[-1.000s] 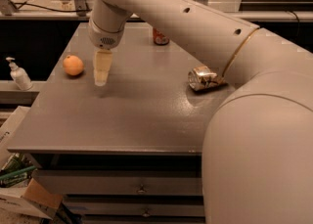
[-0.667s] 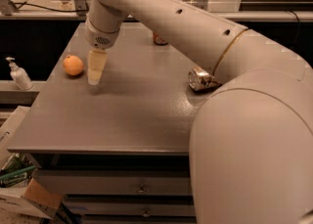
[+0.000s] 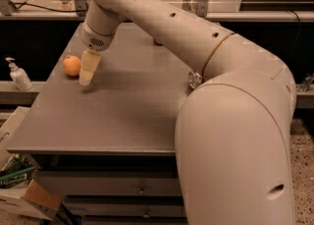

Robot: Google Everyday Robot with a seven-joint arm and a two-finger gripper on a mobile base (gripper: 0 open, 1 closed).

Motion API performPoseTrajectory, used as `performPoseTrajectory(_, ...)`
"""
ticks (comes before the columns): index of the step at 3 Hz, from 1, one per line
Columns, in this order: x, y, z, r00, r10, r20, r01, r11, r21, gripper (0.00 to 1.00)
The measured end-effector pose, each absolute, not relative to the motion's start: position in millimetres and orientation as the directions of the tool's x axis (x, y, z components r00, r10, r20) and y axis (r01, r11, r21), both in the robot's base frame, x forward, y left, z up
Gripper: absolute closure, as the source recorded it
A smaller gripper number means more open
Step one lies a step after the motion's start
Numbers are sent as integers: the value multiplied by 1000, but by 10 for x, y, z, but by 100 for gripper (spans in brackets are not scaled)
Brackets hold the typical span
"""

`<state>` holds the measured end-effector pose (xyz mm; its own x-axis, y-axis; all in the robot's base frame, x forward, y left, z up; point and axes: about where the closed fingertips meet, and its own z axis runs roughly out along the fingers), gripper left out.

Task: Move orange near orange can

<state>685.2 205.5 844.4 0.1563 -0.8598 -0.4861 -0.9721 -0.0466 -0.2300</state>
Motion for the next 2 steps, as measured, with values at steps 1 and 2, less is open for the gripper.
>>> performPoseTrajectory(1, 6858, 2188, 8381, 136, -836, -532, -979, -31, -201, 0)
performPoseTrajectory(2, 6872, 2344, 8341, 132, -814, -565, -982, -30, -185, 0)
